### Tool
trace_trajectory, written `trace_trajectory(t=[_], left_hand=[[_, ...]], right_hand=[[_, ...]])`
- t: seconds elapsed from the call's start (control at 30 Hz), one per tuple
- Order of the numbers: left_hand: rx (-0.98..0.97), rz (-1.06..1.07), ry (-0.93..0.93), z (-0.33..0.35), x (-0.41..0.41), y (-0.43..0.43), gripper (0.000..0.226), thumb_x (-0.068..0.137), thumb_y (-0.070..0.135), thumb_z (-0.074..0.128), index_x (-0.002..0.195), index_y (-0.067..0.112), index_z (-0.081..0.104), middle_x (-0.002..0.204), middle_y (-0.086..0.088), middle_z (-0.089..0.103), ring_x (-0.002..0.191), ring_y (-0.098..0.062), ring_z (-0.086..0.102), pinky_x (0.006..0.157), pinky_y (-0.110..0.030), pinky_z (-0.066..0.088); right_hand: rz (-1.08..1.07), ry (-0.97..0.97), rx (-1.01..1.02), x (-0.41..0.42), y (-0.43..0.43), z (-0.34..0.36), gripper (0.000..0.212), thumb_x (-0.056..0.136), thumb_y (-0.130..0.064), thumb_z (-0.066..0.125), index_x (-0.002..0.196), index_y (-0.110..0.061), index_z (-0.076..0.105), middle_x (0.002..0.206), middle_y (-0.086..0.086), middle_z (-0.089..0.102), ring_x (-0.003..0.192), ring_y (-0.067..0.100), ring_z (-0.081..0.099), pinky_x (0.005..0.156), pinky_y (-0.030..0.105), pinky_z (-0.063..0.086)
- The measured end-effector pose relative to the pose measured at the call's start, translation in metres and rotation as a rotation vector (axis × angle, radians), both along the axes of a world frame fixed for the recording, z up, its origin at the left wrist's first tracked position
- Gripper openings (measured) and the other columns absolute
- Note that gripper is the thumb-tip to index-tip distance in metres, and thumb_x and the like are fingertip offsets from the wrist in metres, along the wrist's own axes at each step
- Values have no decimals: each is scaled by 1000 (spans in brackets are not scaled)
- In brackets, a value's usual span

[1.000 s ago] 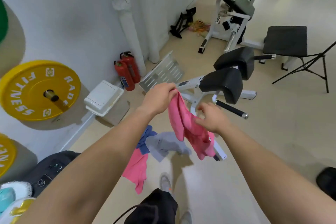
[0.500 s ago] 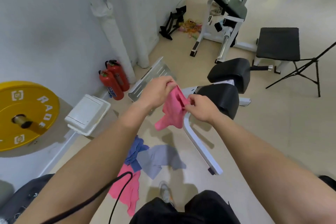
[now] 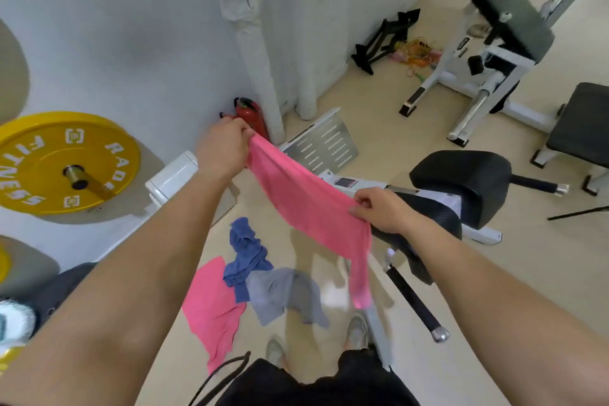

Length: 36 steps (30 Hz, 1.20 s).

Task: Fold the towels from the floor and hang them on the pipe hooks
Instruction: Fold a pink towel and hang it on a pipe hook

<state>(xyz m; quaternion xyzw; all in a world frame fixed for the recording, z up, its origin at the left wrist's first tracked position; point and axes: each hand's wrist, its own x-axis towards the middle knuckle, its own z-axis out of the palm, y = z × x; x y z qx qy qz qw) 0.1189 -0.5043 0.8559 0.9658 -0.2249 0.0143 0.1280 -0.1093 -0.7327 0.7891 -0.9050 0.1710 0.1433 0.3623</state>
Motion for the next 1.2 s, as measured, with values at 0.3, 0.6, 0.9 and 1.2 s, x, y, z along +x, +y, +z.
trace_trajectory(t=[0.3, 0.6, 0.9, 1.2], left_hand=[[-75, -125, 332, -37, -55, -1, 19, 94, 21, 53, 100, 27, 70, 83, 2, 69, 82, -21, 63, 74, -39, 52], [-232, -179, 438, -50, -80, 6, 12, 94, 32, 61, 91, 27, 72, 85, 4, 71, 83, -18, 63, 74, -36, 50], [-115, -46, 275, -34, -38, 63, 12, 95, 34, 59, 91, 30, 70, 91, 11, 66, 89, -15, 60, 71, -33, 48], [-113, 155, 226, -37, -16, 106, 14, 94, 32, 58, 81, 32, 64, 86, 6, 65, 87, -21, 60, 72, -35, 51]], right_hand=[[80, -114, 38, 52, 6, 8, 16, 92, -35, 65, 80, -26, 72, 70, 0, 64, 62, 14, 53, 62, 26, 41], [105, -190, 17, 80, 52, 21, 22, 84, -42, 70, 75, -22, 70, 68, -3, 65, 64, 13, 62, 62, 37, 54], [192, 25, 32, 68, 59, 5, 14, 94, -25, 64, 81, -28, 61, 79, 0, 62, 74, 19, 57, 69, 34, 45], [129, 101, -49, 61, 53, -8, 30, 99, -30, 56, 74, -15, 52, 68, 1, 56, 64, 19, 51, 59, 32, 37]])
